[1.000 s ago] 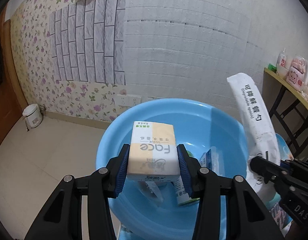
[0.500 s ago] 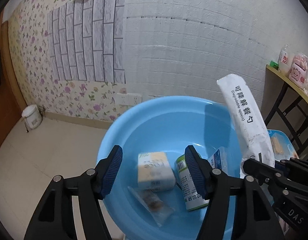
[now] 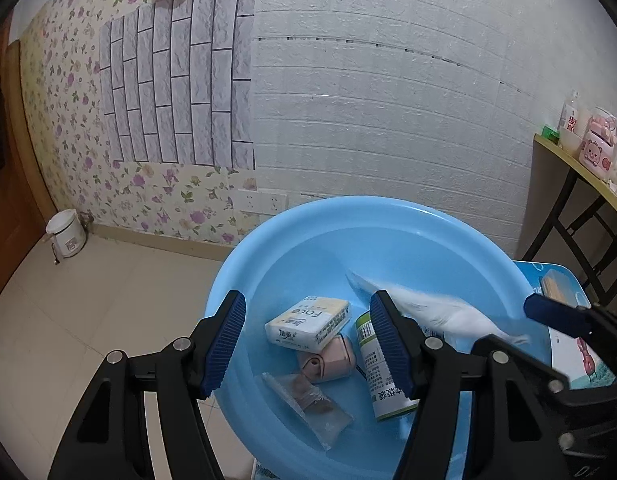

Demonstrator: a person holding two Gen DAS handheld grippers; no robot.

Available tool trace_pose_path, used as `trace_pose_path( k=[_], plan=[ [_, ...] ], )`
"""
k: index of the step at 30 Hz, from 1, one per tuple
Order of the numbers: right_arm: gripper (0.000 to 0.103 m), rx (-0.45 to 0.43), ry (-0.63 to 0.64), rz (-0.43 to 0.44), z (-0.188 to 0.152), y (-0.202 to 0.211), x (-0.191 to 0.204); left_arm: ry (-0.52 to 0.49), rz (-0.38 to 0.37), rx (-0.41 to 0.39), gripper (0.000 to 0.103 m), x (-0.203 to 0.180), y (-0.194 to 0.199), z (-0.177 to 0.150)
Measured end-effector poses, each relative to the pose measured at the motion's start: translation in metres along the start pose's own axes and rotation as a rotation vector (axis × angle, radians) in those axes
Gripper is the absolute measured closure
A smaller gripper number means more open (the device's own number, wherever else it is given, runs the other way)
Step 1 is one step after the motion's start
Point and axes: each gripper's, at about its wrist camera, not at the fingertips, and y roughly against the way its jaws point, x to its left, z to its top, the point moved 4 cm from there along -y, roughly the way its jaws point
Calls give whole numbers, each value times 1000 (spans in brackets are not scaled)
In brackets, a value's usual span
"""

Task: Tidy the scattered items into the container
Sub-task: 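Withdraw both grippers from the basin back over the table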

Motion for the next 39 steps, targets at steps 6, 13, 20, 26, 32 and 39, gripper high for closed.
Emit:
trace_pose_path(
  k=[6, 13, 20, 26, 32, 39],
  plan=[
    [24, 5, -20, -26, -3, 10, -8, 2, 4, 1, 40, -1, 5, -1],
    [24, -3, -21, -19, -9, 25, -13, -4, 7, -15, 35, -6, 17, 1],
    [24, -1, -57, -45, -19, 42, -22, -25, -1, -22, 29, -24, 31, 2],
    [24, -13, -93, -87, -27, 63, -49, -65, -16, -17, 22, -50, 42, 0],
    [24, -18, -118, -132, -37, 86, -77, -92, -31, -27, 20, -78, 56, -1],
    [23, -11, -100, -180, -57, 118, -99, -75, -78, -12, 17, -116, 64, -16]
  ],
)
